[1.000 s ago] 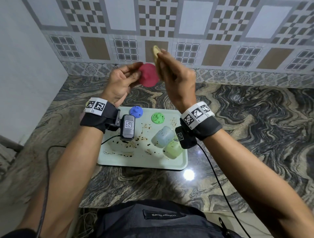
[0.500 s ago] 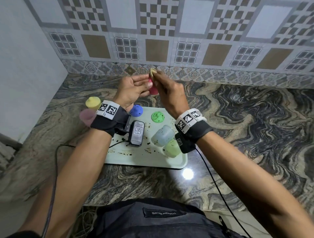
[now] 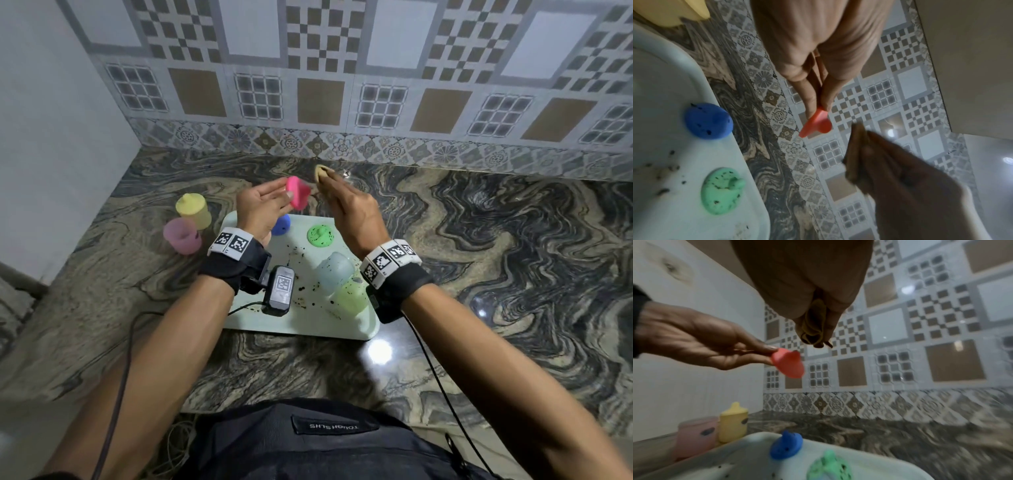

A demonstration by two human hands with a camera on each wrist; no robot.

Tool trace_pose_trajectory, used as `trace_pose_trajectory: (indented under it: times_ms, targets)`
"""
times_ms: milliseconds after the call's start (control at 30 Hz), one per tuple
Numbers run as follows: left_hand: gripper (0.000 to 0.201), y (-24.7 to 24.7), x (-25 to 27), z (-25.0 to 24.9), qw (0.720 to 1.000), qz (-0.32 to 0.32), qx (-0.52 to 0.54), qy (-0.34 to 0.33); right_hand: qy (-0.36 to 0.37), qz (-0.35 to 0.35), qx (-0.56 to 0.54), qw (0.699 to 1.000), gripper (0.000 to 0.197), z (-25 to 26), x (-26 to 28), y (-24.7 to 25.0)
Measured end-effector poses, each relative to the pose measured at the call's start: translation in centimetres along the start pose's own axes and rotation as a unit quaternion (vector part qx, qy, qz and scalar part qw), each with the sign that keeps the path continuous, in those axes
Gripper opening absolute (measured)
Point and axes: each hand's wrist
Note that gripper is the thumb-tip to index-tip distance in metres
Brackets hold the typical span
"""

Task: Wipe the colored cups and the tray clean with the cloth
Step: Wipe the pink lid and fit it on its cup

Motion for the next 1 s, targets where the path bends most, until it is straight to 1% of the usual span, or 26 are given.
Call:
trace_pose_trajectory:
  times_ms: [33, 100, 200, 267, 300, 333, 400, 433, 467, 533, 600, 733, 867, 1000]
  targets:
    - [0.038, -0.5, 0.1, -0.1, 1.0, 0.009, 0.003, 0.002, 0.007, 0.003, 0.0, 1.0, 0.045, 0.6, -0.5, -0.4]
    - [0.037, -1.2, 0.3, -0.5, 1.0, 0.023, 0.021, 0.001, 0.014, 0.036, 0.006, 0.999, 0.051, 1.8, -1.0, -1.3]
    - [0.037, -0.9, 0.2, -1.4, 0.999, 0.003, 0.044, -0.009, 0.032, 0.079, 0.023, 0.996, 0.05, 1.6, -0.4, -2.1]
    - [0.04, 0.2, -0.3, -1.8, 0.997, -0.016, 0.076, -0.009, 0.044, 0.128, 0.042, 0.99, 0.042, 0.9, 0.2, -1.7]
    - [0.042, 0.6, -0.5, -1.9, 0.996, -0.017, 0.085, -0.007, 0.016, 0.133, 0.029, 0.991, 0.033, 0.7, 0.2, -1.3]
    - [0.042, 0.9, -0.5, -2.0, 0.996, -0.011, 0.088, -0.003, -0.033, 0.116, 0.007, 0.993, 0.028, 0.5, 0.0, -0.8]
    - [0.043, 1.0, -0.4, -2.0, 0.996, 0.009, 0.092, 0.006, -0.121, 0.041, -0.032, 0.991, 0.031, 0.2, -0.7, -0.4]
    - [0.044, 1.0, -0.3, -2.0, 0.996, 0.02, 0.09, 0.006, -0.134, 0.012, -0.053, 0.99, 0.032, 0.5, -1.1, -0.2]
    - [0.043, 0.8, -0.2, -2.1, 0.996, 0.034, 0.083, 0.006, -0.118, 0.004, -0.071, 0.99, 0.033, 1.0, -1.5, -0.1]
    - [0.043, 0.5, 0.2, -2.2, 0.995, 0.068, 0.067, 0.011, -0.063, 0.018, -0.102, 0.993, 0.034, 2.0, -2.0, -0.3]
    - [0.043, 0.5, 0.3, -2.3, 0.994, 0.093, 0.049, 0.016, -0.027, 0.019, -0.122, 0.992, 0.037, 2.1, -2.3, -0.7]
    - [0.04, 1.3, 0.4, -2.8, 0.991, 0.118, 0.059, 0.038, 0.045, 0.015, -0.092, 0.995, 0.04, 2.0, -1.9, -1.5]
    - [0.034, 2.4, 0.7, -2.8, 0.986, 0.146, 0.065, 0.041, 0.056, 0.016, -0.127, 0.99, 0.041, 2.5, -2.0, -2.1]
    - [0.027, 3.5, 1.2, -2.8, 0.99, 0.136, 0.024, 0.009, 0.081, 0.02, -0.161, 0.983, 0.041, 3.1, -2.2, -3.1]
Point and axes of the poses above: each hand's wrist, its own x-axis away from the middle knuckle, its own y-axis out of the back of the hand, z = x × y, and after that the axes turned 7 degrees about y, right-handed
